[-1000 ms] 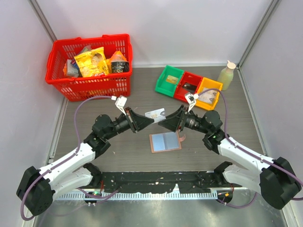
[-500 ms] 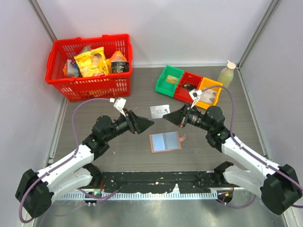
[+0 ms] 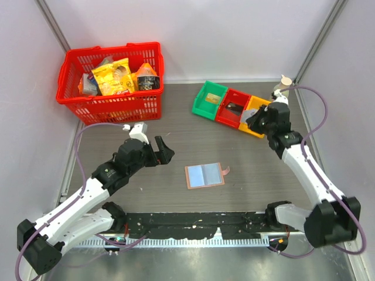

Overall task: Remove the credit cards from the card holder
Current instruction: Place the credit card in the storage box.

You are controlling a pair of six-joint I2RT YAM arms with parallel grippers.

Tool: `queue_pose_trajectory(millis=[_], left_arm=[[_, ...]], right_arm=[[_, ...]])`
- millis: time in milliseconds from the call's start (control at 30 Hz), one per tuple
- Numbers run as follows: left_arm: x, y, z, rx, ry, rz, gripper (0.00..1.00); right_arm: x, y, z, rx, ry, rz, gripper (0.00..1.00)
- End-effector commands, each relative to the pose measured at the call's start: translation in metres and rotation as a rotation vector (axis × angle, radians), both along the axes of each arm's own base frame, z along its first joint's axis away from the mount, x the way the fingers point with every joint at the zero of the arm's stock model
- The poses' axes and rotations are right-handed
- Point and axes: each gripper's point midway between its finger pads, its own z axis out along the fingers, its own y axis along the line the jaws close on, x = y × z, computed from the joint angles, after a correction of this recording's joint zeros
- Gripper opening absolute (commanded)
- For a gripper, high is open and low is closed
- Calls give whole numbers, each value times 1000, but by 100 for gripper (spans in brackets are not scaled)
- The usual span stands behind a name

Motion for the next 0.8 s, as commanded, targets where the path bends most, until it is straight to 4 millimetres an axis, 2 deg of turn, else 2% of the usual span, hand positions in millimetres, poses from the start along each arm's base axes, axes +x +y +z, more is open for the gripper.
queue_pose_trajectory(millis=[0,133,167,200,233,267,333,400,500,633,700,767], left_arm=[[-10,22,-23,122,68,40,100],[-17,21,-30,108,85,17,100],[-18,20,-31,102,91,13,100],[-20,18,-32,95,96,4,100],[-22,17,-35,89,104,-5,100],[-23,15,-36,82,109,-12,100],[-24,12,-38,69,115,-24,100],[-24,9,-39,55,121,-30,100],[-25,3,-40,32,134,-47,100],[-27,-7,-40,0,145,-85,100],[-29,-13,-41,-17,160,-109,100],[-29,-17,-43,-26,171,-121,100]], right_arm=[[24,-69,-25,-95,132,-233,0],[55,-88,-28,-97,145,-273,1],[62,-88,-38,-96,165,-267,1],[70,-85,-35,-89,158,-256,0],[76,-95,-50,-74,200,-270,0],[83,-97,-48,-61,199,-268,0],[97,-88,-70,-39,241,-211,0],[111,-81,-75,-5,224,-168,1],[119,-71,-87,42,244,-104,1],[126,-73,-107,63,292,-81,1],[125,-80,-116,72,327,-93,5],[119,-89,-117,34,362,-131,16]])
